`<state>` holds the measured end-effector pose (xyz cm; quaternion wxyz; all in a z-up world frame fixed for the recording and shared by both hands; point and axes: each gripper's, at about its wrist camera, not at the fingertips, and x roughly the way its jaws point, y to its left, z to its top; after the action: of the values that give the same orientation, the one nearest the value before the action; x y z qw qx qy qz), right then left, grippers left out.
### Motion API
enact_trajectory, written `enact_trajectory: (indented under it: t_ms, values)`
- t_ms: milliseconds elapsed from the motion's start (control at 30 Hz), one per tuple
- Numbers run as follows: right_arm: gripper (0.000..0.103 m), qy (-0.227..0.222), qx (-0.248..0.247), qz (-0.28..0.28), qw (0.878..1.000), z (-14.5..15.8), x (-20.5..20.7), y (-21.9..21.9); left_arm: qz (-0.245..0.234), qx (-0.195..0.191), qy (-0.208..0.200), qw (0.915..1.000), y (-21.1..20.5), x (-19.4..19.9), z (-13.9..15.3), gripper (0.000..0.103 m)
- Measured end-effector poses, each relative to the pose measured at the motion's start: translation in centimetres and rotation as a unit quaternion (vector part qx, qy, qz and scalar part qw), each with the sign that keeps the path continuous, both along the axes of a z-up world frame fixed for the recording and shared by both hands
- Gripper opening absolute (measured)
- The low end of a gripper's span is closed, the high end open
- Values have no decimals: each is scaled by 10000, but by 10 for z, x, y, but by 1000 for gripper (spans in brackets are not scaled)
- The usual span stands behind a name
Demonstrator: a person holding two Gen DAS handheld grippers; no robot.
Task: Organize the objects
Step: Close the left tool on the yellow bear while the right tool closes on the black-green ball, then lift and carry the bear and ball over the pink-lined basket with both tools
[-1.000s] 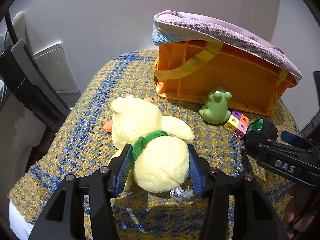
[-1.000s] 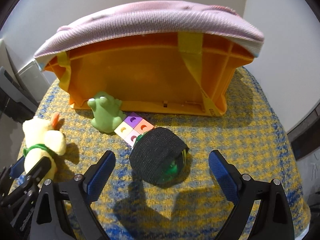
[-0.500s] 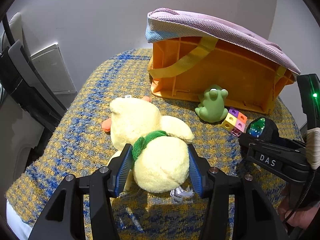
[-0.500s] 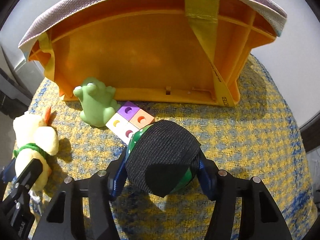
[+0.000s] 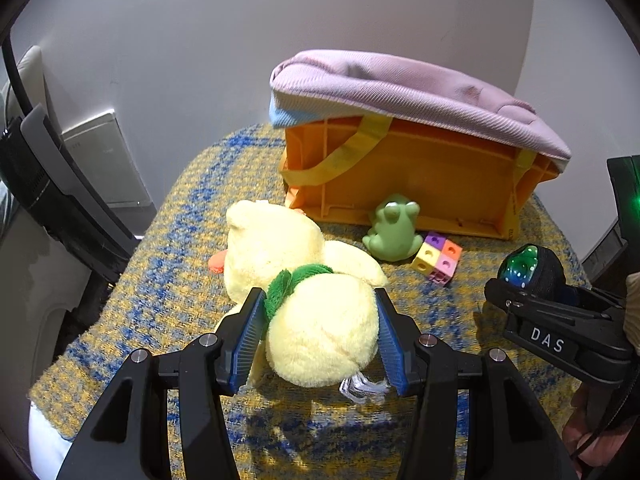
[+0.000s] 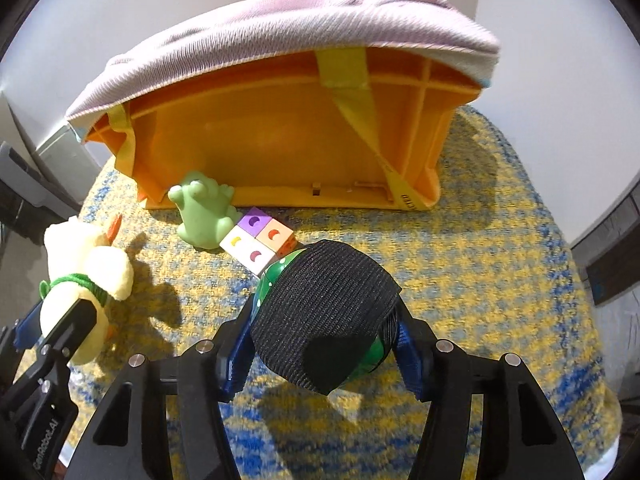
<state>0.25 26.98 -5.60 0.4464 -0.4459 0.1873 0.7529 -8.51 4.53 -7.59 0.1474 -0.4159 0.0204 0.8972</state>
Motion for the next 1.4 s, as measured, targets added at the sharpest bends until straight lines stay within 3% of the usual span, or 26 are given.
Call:
enact_trajectory:
  t_ms: [800, 1400]
  values:
    - [60, 563, 721, 216, 9956, 106, 0, -11, -135, 238, 721, 9970, 8, -1, 102, 52]
    - [60, 826, 1244, 334, 9882, 173, -27, 10, -520, 346, 1206, 9907, 33, -45, 166, 52]
